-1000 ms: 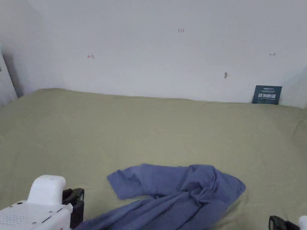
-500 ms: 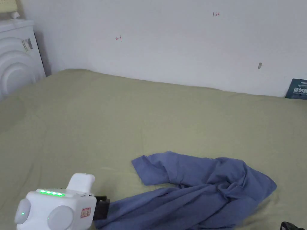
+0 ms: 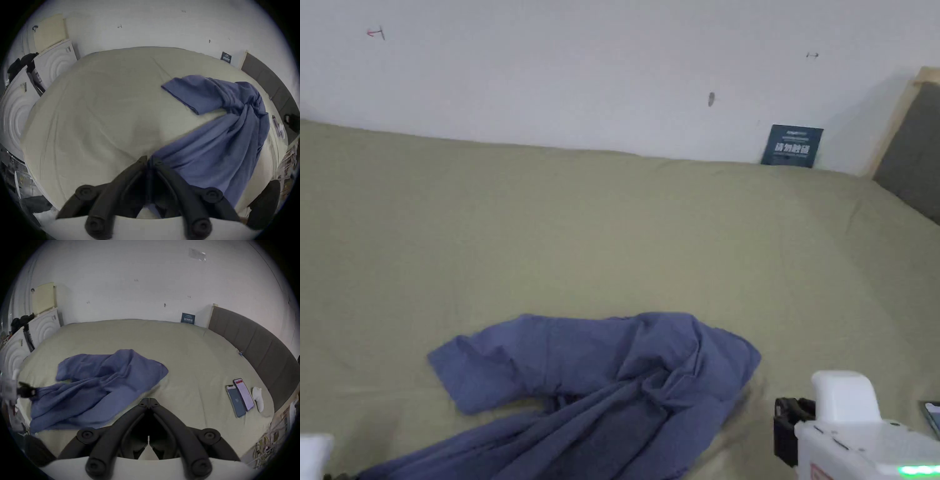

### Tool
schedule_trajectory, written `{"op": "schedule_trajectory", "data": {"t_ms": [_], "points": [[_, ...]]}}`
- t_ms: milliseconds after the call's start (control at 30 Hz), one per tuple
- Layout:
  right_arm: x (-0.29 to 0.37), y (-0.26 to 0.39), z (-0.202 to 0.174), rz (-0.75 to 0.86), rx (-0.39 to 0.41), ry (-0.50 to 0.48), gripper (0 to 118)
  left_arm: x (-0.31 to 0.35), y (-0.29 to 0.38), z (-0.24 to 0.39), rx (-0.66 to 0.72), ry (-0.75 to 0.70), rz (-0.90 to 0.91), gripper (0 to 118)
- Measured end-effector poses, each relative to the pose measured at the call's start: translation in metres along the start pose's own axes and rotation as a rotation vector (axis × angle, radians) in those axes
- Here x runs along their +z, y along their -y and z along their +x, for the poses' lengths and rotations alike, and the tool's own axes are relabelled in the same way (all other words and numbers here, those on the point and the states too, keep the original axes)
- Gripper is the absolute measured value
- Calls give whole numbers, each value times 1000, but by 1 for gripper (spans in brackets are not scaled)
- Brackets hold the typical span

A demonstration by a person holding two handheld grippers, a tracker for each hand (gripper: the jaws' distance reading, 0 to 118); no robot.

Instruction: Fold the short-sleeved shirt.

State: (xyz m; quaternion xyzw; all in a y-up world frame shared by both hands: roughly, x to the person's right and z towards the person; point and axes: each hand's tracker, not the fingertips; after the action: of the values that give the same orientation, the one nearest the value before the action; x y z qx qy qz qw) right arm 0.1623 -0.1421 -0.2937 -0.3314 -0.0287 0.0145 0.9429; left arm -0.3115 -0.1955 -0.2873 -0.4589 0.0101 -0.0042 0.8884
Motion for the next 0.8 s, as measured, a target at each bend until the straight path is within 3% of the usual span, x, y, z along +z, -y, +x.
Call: {"op": "schedule_trajectory", "data": {"t_ms": [100,200,233,300,333,400,533,600,633,667,700,733,800], "points": [[-58,-28,18,-36,33,46,0,-3,2,3,-10,1,-12,5],[-115,-51,43,-103,-24,27,0,-1,0,3,-3,6,-17,5],[-130,-56,47,-139,-34,19,6,0,-1,3,3,9,-19,5],[-158,-63,54,-200,-14,7,101,2,-2,2,16,20,-32,5],[-172,-63,55,-257,-1,-9,117,-1,-5,1,23,23,-38,5],[-186,-59,53,-242,34,3,104,0,-6,2,21,23,-41,5],[-208,-55,48,-309,83,4,102,-8,-6,-1,-1,14,-54,5],[-205,-56,48,-334,38,-52,75,-9,-7,-2,5,15,-60,5],[-198,-59,49,-324,5,-78,54,-10,-8,-3,7,17,-63,5],[-185,-64,46,-296,4,-72,3,-8,-9,-4,11,22,-68,5],[-175,-67,46,-269,-18,-129,2,-5,-11,-6,18,29,-72,5],[-161,-70,48,-232,-10,-80,2,-2,-14,-9,23,34,-74,5],[-130,-81,49,-185,10,-73,2,15,-22,-17,55,26,-23,5]]}}
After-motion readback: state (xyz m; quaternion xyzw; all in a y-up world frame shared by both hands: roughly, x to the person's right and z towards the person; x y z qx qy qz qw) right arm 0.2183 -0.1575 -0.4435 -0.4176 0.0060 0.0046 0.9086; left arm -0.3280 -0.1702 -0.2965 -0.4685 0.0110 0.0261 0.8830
